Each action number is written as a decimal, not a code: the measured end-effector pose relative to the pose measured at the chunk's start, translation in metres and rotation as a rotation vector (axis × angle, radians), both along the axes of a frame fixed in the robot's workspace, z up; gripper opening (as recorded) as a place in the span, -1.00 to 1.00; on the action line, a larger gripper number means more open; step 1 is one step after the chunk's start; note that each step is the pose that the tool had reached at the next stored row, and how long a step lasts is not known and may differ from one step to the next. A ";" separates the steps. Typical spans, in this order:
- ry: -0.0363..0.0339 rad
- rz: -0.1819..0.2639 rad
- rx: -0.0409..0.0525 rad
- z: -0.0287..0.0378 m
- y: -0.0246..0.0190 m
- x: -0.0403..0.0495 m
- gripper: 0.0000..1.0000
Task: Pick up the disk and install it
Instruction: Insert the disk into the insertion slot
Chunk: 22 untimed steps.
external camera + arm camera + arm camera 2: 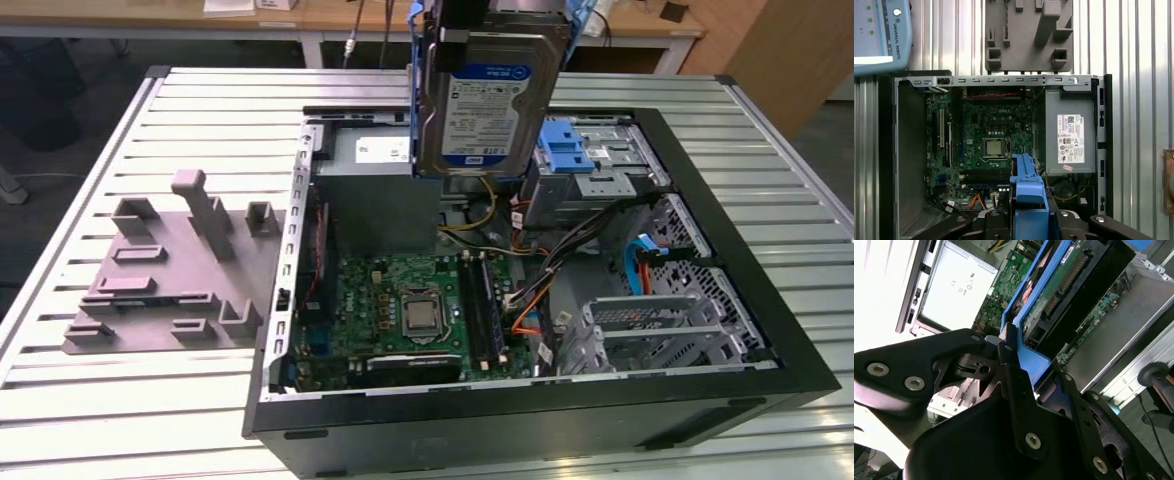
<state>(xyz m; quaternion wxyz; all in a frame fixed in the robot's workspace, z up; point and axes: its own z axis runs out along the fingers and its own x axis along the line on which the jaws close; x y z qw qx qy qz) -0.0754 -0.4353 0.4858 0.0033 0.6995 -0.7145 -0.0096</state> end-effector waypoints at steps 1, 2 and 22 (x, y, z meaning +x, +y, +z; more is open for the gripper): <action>0.0000 0.000 -0.0002 0.0000 -0.0001 0.0003 -0.27; 0.0000 0.000 -0.0006 0.0000 -0.0003 0.0005 -0.27; 0.0001 0.000 -0.0197 -0.0009 -0.0086 0.0016 -0.27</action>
